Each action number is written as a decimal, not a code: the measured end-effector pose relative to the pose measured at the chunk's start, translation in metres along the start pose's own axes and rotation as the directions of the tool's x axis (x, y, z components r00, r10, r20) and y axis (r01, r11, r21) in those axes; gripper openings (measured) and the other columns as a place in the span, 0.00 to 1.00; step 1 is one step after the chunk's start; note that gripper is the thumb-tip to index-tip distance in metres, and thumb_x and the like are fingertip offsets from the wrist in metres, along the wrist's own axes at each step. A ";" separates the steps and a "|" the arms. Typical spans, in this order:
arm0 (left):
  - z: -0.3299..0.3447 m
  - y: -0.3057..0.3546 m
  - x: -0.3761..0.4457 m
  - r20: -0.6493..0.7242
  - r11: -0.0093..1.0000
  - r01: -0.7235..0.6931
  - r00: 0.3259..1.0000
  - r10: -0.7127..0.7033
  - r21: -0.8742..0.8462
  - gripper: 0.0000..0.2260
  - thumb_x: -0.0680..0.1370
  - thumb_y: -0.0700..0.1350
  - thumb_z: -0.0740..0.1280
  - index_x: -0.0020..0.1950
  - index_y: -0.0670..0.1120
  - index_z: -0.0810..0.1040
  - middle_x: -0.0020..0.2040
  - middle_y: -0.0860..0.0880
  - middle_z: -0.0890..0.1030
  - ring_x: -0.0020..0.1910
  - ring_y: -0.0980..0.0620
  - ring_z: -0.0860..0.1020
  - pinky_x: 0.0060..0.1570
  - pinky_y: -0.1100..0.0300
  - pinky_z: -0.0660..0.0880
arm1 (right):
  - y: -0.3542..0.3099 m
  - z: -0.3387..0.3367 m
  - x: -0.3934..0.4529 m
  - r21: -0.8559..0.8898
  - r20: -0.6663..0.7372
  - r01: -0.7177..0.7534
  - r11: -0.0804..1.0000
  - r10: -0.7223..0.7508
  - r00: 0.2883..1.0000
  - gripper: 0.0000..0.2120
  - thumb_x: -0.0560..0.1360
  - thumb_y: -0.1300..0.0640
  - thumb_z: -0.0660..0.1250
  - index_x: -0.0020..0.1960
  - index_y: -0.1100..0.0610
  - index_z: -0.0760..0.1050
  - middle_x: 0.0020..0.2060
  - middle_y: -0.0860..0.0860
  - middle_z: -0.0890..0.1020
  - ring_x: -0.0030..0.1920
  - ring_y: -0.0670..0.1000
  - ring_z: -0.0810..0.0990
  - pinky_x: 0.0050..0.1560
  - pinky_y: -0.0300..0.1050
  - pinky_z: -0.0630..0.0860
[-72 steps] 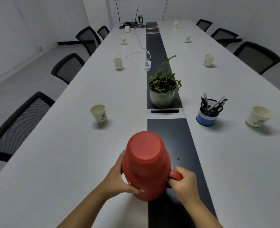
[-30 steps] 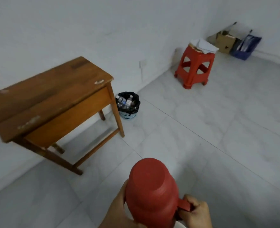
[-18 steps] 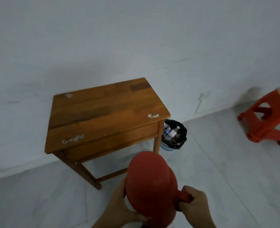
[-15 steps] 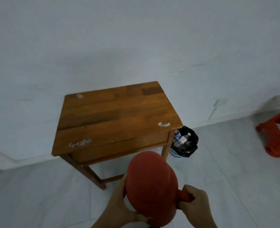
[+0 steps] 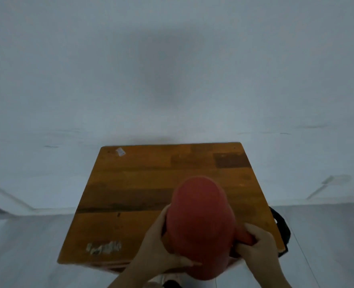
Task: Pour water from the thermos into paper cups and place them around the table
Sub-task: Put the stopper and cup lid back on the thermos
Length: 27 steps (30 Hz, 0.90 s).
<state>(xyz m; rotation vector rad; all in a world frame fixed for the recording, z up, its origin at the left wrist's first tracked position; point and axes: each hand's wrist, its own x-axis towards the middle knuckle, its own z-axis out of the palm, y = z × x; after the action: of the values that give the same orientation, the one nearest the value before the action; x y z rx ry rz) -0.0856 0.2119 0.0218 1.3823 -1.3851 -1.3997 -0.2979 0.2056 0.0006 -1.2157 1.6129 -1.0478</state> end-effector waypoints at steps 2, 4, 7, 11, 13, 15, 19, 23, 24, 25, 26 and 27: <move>-0.015 -0.008 0.035 -0.017 1.000 -0.015 1.000 0.016 0.020 0.46 0.44 0.54 0.78 0.57 0.63 0.60 0.58 0.68 0.65 0.50 0.83 0.67 0.43 0.81 0.68 | -0.007 0.012 0.041 -0.035 0.007 0.047 0.998 -0.047 0.999 0.06 0.55 0.69 0.66 0.22 0.65 0.70 0.17 0.51 0.70 0.21 0.46 0.68 0.27 0.43 0.66; -0.029 -0.001 0.076 -0.028 1.000 -0.001 1.000 0.002 0.010 0.50 0.41 0.58 0.80 0.58 0.64 0.58 0.58 0.67 0.64 0.50 0.82 0.67 0.43 0.82 0.68 | -0.019 0.025 0.079 -0.021 0.011 0.074 0.997 -0.074 0.997 0.05 0.51 0.64 0.63 0.23 0.66 0.69 0.18 0.51 0.69 0.23 0.46 0.68 0.27 0.42 0.65; -0.046 0.011 0.123 -0.033 0.999 0.032 0.999 -0.032 0.019 0.49 0.49 0.53 0.80 0.60 0.64 0.53 0.55 0.69 0.61 0.51 0.77 0.68 0.48 0.83 0.66 | -0.032 0.042 0.132 -0.052 0.065 0.122 0.991 -0.119 0.991 0.05 0.53 0.63 0.62 0.21 0.56 0.68 0.17 0.50 0.70 0.23 0.44 0.69 0.26 0.40 0.67; -0.069 0.015 0.185 -0.068 1.000 0.003 0.998 -0.001 0.024 0.46 0.56 0.40 0.81 0.59 0.63 0.53 0.55 0.68 0.62 0.57 0.63 0.66 0.43 0.83 0.68 | -0.045 0.064 0.204 -0.060 0.135 0.140 0.988 -0.131 0.982 0.09 0.61 0.72 0.65 0.26 0.63 0.70 0.22 0.53 0.71 0.26 0.50 0.71 0.30 0.49 0.69; -0.079 0.014 0.206 -0.072 1.000 -0.013 0.997 0.015 0.029 0.46 0.50 0.50 0.79 0.58 0.66 0.54 0.57 0.66 0.64 0.57 0.65 0.68 0.44 0.80 0.70 | -0.051 0.077 0.233 -0.058 0.168 0.172 0.983 -0.160 0.973 0.08 0.59 0.67 0.64 0.25 0.58 0.69 0.21 0.50 0.71 0.25 0.46 0.70 0.30 0.45 0.66; -0.088 0.011 0.222 -0.117 1.000 -0.024 0.993 0.025 0.003 0.48 0.45 0.56 0.79 0.58 0.66 0.55 0.58 0.66 0.65 0.57 0.67 0.68 0.46 0.79 0.70 | -0.055 0.090 0.255 -0.050 0.204 0.174 0.983 -0.160 0.966 0.03 0.57 0.63 0.62 0.27 0.63 0.71 0.22 0.54 0.73 0.26 0.52 0.72 0.28 0.50 0.68; -0.099 0.008 0.243 -0.180 0.999 -0.033 0.983 0.034 0.006 0.51 0.44 0.60 0.79 0.61 0.65 0.56 0.59 0.66 0.66 0.56 0.73 0.69 0.48 0.78 0.70 | -0.056 0.108 0.292 -0.049 0.236 0.169 0.984 -0.153 0.960 0.04 0.55 0.63 0.61 0.24 0.60 0.66 0.21 0.55 0.69 0.26 0.53 0.70 0.30 0.48 0.66; -0.096 0.009 0.254 -0.228 1.000 -0.023 0.973 0.026 0.013 0.46 0.47 0.55 0.77 0.59 0.64 0.56 0.58 0.66 0.64 0.55 0.71 0.69 0.45 0.81 0.69 | -0.055 0.115 0.313 -0.015 0.273 0.174 0.985 -0.163 0.948 0.11 0.54 0.63 0.61 0.22 0.53 0.59 0.17 0.45 0.63 0.21 0.42 0.64 0.27 0.39 0.60; -0.095 0.010 0.256 -0.229 1.000 -0.025 0.973 0.028 0.018 0.45 0.47 0.54 0.76 0.58 0.64 0.56 0.58 0.66 0.64 0.55 0.72 0.69 0.45 0.81 0.68 | -0.054 0.116 0.315 -0.001 0.283 0.168 0.986 -0.161 0.946 0.11 0.54 0.63 0.61 0.22 0.53 0.59 0.16 0.46 0.64 0.20 0.42 0.64 0.26 0.37 0.59; -0.093 0.009 0.257 -0.233 1.000 -0.028 0.972 0.030 0.010 0.44 0.48 0.53 0.76 0.58 0.64 0.56 0.58 0.66 0.64 0.53 0.75 0.70 0.45 0.81 0.68 | -0.051 0.116 0.318 0.008 0.284 0.166 0.986 -0.162 0.945 0.11 0.54 0.63 0.60 0.22 0.53 0.59 0.15 0.47 0.64 0.20 0.41 0.64 0.25 0.37 0.58; -0.092 0.008 0.258 -0.238 0.999 -0.041 0.970 0.039 -0.002 0.43 0.48 0.53 0.76 0.58 0.63 0.57 0.58 0.65 0.64 0.52 0.79 0.69 0.45 0.81 0.68 | -0.050 0.116 0.320 0.021 0.288 0.160 0.987 -0.159 0.944 0.11 0.53 0.64 0.60 0.22 0.53 0.59 0.15 0.47 0.65 0.20 0.41 0.64 0.25 0.37 0.59; -0.090 0.006 0.259 -0.244 0.999 -0.050 0.969 0.046 -0.010 0.43 0.49 0.53 0.76 0.58 0.62 0.57 0.58 0.65 0.64 0.52 0.80 0.68 0.45 0.81 0.68 | -0.048 0.116 0.322 0.031 0.291 0.162 0.986 -0.164 0.942 0.12 0.53 0.63 0.61 0.22 0.52 0.59 0.15 0.47 0.65 0.20 0.41 0.63 0.26 0.38 0.59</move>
<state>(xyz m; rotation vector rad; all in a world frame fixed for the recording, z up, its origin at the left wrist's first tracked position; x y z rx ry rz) -0.0427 -0.0575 -0.0093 1.4470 -1.2352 -1.1640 -0.2321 -0.1323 -0.0322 -1.4459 1.2964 -0.9215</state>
